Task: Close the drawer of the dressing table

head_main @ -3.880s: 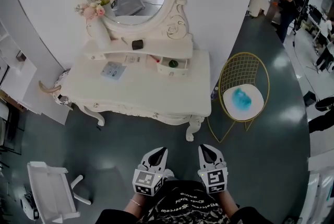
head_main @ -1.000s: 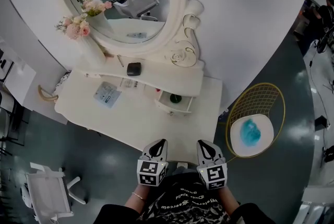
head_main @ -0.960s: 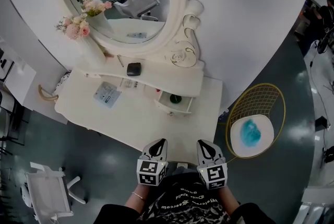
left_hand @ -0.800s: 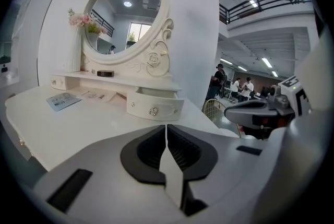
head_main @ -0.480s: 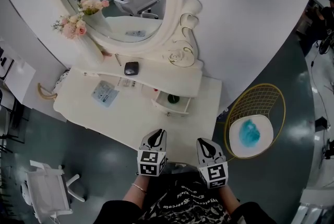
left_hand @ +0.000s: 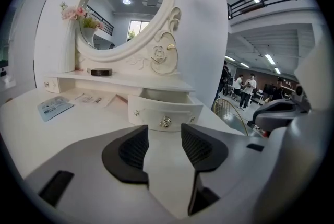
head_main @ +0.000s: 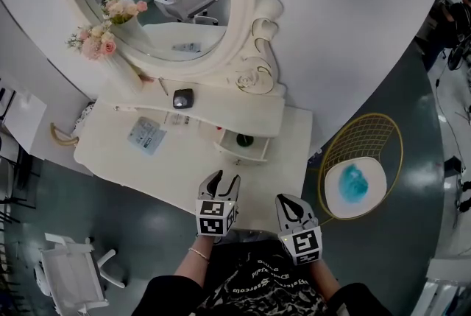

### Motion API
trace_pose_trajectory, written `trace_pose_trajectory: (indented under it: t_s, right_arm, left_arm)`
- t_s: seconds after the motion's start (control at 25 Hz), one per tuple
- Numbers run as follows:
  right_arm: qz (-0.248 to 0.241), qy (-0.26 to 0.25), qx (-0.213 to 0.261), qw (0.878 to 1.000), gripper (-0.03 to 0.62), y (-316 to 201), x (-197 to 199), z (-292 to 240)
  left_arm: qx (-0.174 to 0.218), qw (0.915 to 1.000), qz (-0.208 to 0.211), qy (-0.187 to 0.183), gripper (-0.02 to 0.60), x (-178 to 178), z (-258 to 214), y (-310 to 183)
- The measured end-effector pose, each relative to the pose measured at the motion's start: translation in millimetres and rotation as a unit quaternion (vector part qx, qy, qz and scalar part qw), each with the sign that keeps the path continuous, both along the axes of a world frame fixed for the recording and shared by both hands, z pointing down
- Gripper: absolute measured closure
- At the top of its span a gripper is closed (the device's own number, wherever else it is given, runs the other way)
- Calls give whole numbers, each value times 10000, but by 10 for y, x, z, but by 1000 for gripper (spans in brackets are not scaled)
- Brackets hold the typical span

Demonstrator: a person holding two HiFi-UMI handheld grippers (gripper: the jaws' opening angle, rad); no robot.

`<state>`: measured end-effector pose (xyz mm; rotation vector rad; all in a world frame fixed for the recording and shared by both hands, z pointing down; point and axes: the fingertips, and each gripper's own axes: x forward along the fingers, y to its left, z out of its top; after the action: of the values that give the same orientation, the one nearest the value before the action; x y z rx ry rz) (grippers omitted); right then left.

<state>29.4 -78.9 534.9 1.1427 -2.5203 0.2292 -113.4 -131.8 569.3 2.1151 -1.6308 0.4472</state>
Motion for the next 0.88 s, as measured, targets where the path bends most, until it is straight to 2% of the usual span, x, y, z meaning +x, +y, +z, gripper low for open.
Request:
trace_pose_trajectory:
  t_s: [0.32,0.88]
  right_arm:
    - [134,24,48,9999,580,-32,-28,-23]
    - [538,80,26,9985,580,-103,125,-19]
  left_arm:
    - [-60,9997,226,-80,388,89,87,-189]
    - [-271,9991,284,-148,388,150,192,-387]
